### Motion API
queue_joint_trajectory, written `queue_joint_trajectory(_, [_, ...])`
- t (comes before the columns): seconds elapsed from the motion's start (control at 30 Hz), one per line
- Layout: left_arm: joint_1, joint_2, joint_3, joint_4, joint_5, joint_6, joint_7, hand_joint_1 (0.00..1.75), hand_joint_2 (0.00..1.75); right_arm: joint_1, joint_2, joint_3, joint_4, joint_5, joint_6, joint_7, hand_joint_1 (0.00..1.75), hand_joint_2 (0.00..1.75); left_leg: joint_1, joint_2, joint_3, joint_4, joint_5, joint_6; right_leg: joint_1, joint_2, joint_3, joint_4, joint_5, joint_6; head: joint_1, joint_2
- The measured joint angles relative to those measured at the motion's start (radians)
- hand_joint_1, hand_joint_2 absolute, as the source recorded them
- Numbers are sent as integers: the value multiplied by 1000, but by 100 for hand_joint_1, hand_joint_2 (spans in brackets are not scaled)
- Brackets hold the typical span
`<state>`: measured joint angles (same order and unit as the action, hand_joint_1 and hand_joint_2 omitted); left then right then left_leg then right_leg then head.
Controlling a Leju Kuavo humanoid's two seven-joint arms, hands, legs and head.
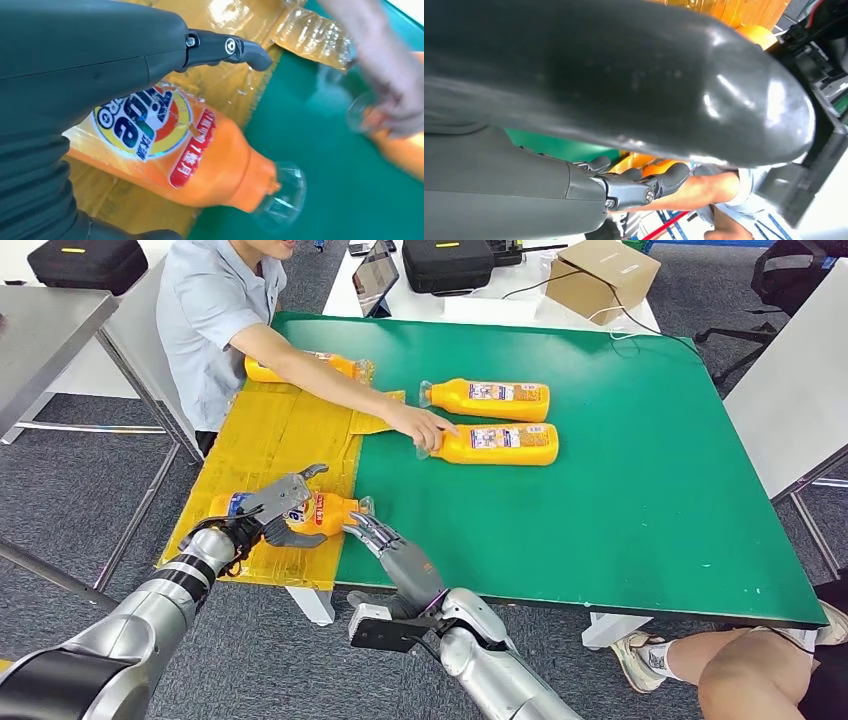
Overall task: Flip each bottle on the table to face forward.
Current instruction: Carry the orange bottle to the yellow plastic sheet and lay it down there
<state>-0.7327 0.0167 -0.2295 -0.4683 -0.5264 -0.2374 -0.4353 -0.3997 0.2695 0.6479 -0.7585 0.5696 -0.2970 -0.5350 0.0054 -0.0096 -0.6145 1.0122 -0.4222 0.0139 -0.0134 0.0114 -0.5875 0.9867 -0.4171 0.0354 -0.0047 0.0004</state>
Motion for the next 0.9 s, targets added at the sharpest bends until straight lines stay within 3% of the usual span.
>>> queue_joint_trajectory(0.37, [22, -1, 42, -52, 68, -27, -17, 0, 175, -12, 7, -2, 34, -10, -5, -10, 0, 0, 0, 0, -3, 0, 0, 0, 0, 0, -3, 0, 0, 0, 0, 0])
queue_joint_trajectory(0.53, [85, -9, 77, -193, 272, -18, -46, 0, 175, -11, 6, -9, 33, -1, -68, -26, 0, 0, 0, 1, -3, 0, 0, 0, 0, 0, -4, 0, 0, 0, 0, 0])
queue_joint_trajectory(0.67, [178, -39, 132, -411, 476, 76, -15, 0, 175, 18, -6, -19, -24, 67, -208, -20, 0, 175, 0, 0, -4, 0, 0, 0, 0, 0, -4, 0, 0, 0, 0, 0])
queue_joint_trajectory(0.73, [251, -63, 169, -550, 596, 139, 0, 0, 175, 59, -23, -31, -102, 162, -299, 32, 0, 175, 0, 1, -4, 0, -1, 0, -1, 0, -5, -1, 0, 0, 0, 0])
queue_joint_trajectory(0.8, [345, -90, 204, -708, 695, 213, -2, 0, 175, 117, -48, -57, -207, 321, -370, 135, 0, 175, -1, 2, -5, 0, -2, 0, -1, 1, -5, -1, -1, 0, 0, 0])
queue_joint_trajectory(0.9, [494, -124, 237, -923, 718, 291, -23, 0, 175, 195, -90, -116, -338, 526, -384, 311, 0, 175, -1, 1, -6, 0, -4, 1, -1, 1, -6, -2, -2, 1, 0, 0])
